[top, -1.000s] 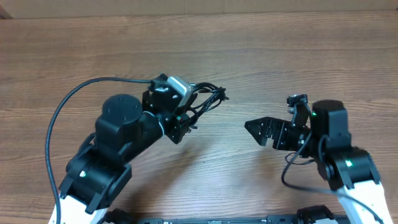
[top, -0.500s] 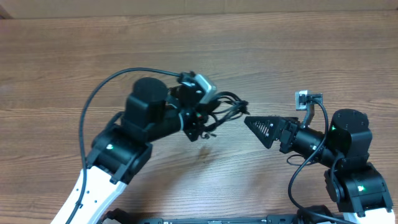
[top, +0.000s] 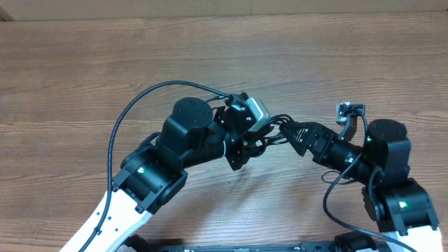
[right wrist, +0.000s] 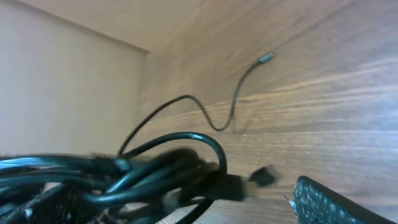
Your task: Untangle cables
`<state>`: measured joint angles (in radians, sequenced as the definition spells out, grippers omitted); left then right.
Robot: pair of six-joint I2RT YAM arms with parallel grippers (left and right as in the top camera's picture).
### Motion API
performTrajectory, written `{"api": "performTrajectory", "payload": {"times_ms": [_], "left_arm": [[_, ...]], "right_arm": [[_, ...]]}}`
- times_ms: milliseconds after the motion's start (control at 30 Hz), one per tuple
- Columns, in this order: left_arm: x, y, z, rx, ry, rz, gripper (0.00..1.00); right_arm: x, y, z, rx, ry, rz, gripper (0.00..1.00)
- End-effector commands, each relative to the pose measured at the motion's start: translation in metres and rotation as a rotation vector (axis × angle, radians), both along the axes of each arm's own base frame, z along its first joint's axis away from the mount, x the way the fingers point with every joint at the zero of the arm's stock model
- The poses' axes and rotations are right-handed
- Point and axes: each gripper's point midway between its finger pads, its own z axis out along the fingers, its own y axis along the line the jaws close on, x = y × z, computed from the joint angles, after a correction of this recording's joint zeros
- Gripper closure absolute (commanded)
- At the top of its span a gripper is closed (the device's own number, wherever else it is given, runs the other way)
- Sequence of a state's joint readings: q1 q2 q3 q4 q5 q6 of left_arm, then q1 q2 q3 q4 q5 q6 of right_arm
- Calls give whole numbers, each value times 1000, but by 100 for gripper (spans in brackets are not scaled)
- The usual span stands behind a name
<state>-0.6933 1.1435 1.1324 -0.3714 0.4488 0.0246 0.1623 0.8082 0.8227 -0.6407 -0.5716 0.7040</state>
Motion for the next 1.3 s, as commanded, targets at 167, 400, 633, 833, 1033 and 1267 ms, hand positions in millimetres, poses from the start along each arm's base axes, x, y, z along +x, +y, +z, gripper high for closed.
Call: {"api": "performTrajectory", "payload": {"times_ms": [167,400,633,833,1033,1267], "left_arm": [[0,-1,30,-72,-65,-2,96],[16,17,42,-72,-116,145,96],[27,40,56,-99,-130,304,96],[38,57,57,-119,-94,436,96],[55,89,39,-146,46,692,96],[54,89,35,-180,114,716,96]], "right_arm": [[10,-22,-48,-122,179,-125,0],[3,-27,-66,-167,259,-136,0],[-11,-40,-84,-235,347,-177,0],[-13,-41,-86,-239,360,-178,0],[-20,-44,-91,-249,406,-188,0],[-15,-19,-72,-223,233,22,0]]}}
